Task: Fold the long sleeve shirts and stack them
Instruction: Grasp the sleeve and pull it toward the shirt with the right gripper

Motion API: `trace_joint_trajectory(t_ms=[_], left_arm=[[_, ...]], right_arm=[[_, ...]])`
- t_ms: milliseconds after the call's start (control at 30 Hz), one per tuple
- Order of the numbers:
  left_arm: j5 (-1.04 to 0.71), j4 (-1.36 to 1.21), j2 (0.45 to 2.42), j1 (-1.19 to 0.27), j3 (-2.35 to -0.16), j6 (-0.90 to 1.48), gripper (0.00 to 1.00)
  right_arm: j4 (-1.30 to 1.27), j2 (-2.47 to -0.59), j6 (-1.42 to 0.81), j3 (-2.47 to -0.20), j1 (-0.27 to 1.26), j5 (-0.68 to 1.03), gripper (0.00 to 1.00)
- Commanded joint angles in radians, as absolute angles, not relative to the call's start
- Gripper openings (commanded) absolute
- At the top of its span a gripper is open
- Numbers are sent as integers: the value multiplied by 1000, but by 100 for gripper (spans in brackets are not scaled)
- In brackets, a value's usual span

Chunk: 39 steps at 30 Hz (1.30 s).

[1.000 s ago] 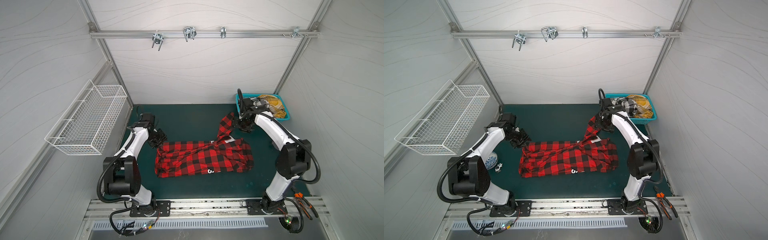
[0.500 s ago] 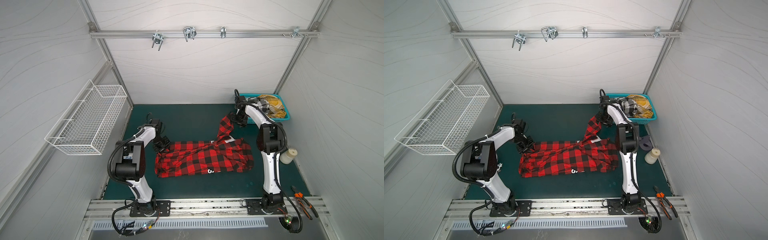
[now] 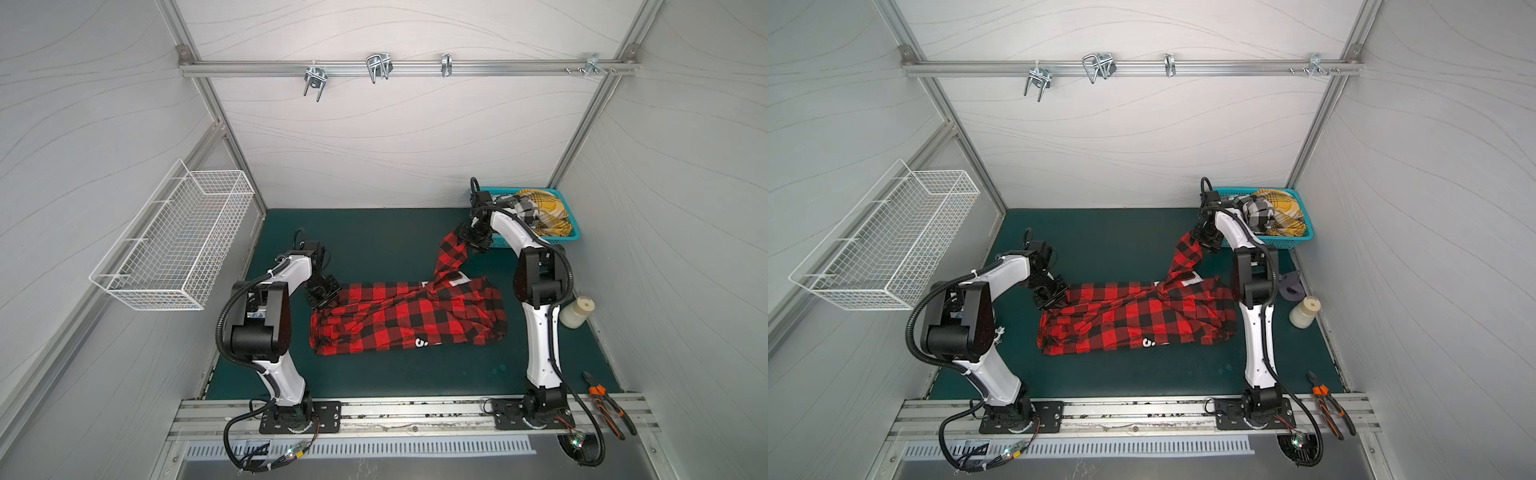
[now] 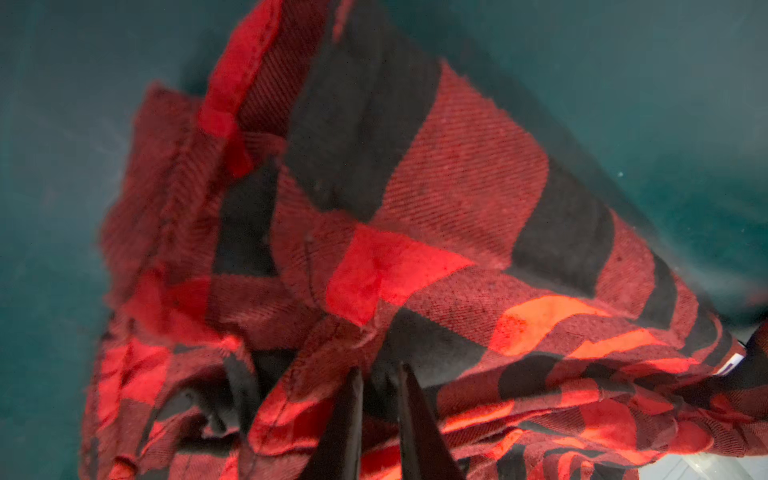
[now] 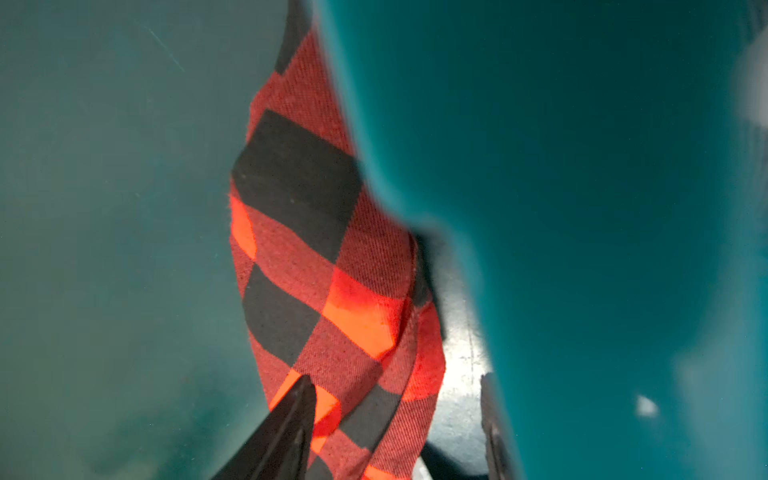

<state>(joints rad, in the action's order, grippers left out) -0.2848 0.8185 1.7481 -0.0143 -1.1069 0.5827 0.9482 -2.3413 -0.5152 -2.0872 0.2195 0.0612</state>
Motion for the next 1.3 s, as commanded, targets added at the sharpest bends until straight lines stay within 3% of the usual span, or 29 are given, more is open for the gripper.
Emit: trace_joint_trajectory(t_ms=[0, 333, 700, 867, 1067, 1167, 1267], left_arm=[[-261, 815, 1758, -13, -1127, 562, 18], [-264, 816, 1773, -12, -1151, 547, 18], [-264, 819, 1786, -13, -1167, 549, 18], [-263, 819, 1791, -13, -1163, 546, 18], [-255, 815, 1796, -13, -1151, 540, 17], [-253, 807, 1799, -13, -1142, 540, 17], [-261, 797, 1799, -12, -1128, 548, 17]], right_arm=[[985, -2333, -521, -2016, 248, 79, 66], [815, -2059, -445, -1767, 324, -150, 75], [818, -2229, -488, -1838, 312, -98, 67], [852, -2330, -470, -1941, 313, -65, 58], [868, -2333, -428, -2001, 320, -77, 12], [847, -2245, -398, -1983, 336, -88, 2], [823, -2134, -362, -1926, 376, -116, 0]])
